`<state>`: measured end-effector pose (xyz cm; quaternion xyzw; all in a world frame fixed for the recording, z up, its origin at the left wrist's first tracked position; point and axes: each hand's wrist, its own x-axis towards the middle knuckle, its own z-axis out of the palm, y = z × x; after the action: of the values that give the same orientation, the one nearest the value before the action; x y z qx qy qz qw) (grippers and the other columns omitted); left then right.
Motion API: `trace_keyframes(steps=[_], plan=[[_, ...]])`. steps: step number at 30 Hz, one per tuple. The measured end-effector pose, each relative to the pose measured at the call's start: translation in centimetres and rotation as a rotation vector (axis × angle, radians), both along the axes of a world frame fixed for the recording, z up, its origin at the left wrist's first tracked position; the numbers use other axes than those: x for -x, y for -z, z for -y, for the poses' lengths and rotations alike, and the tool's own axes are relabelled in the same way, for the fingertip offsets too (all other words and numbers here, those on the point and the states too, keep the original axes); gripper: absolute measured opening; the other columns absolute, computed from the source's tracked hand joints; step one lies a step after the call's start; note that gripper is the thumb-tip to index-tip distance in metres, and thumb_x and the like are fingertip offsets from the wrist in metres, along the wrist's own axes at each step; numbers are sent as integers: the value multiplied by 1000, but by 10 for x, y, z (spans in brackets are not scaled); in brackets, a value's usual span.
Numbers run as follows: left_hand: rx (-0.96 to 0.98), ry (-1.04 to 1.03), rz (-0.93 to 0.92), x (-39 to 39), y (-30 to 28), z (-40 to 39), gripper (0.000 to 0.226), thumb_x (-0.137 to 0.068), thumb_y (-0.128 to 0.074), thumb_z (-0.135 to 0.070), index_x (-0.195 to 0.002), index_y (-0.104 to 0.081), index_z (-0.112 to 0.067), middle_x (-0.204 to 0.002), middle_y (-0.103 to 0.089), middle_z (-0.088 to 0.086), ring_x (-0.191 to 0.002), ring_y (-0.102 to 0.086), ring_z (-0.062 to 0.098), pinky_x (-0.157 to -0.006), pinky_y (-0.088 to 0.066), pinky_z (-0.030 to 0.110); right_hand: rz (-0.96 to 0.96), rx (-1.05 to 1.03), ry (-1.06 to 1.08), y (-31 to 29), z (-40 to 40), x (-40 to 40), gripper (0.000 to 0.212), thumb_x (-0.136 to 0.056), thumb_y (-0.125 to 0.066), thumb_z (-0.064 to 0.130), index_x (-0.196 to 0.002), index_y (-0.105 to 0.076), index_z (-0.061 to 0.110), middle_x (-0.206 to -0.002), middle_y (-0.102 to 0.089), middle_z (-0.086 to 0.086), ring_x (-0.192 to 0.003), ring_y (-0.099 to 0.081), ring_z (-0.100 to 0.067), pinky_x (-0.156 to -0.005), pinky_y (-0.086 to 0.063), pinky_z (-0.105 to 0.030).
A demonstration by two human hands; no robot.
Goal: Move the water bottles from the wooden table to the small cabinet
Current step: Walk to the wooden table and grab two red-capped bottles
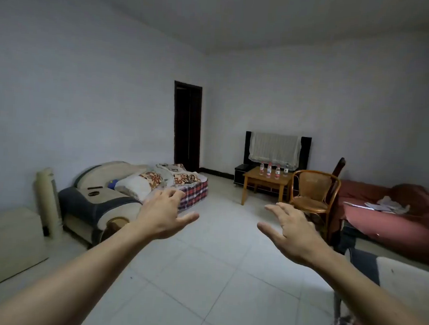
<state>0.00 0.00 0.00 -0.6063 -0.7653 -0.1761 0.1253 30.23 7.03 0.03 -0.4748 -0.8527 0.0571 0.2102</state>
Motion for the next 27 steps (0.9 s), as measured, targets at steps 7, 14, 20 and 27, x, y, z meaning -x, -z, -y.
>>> trace_keyframes(steps=[7,14,20,27], plan=[[7,94,13,50,10,-86,79,-82,-40,-79,-140,-43,-25,-139,-48,3,-122,-45,23,-100,-44,44,52,-4,116,9,-55,39,67,-91,-37,67,-149,-31,34,-158,-25,3,-146,-20,-19,-114,-27,-49],[20,194,73,124,8,-174,85,-81,-38,-81,-145,-38,-25,-146,-43,4,-129,-42,24,-105,-41,48,74,0,211,5,-119,108,65,-90,-37,68,-147,-32,37,-157,-28,3,-143,-25,-20,-112,-32,-52],[68,226,126,157,24,-228,84,-83,-40,-79,-147,-38,-25,-150,-40,3,-134,-39,26,-108,-38,49,115,11,234,13,-162,142,64,-90,-38,68,-147,-32,38,-155,-30,6,-141,-28,-18,-111,-33,-48],[97,298,103,141,38,-309,81,-84,-41,-77,-146,-38,-25,-150,-39,1,-134,-40,22,-108,-38,45,56,24,276,22,-235,138,63,-92,-38,65,-147,-33,35,-156,-29,6,-142,-25,-17,-113,-31,-48]])
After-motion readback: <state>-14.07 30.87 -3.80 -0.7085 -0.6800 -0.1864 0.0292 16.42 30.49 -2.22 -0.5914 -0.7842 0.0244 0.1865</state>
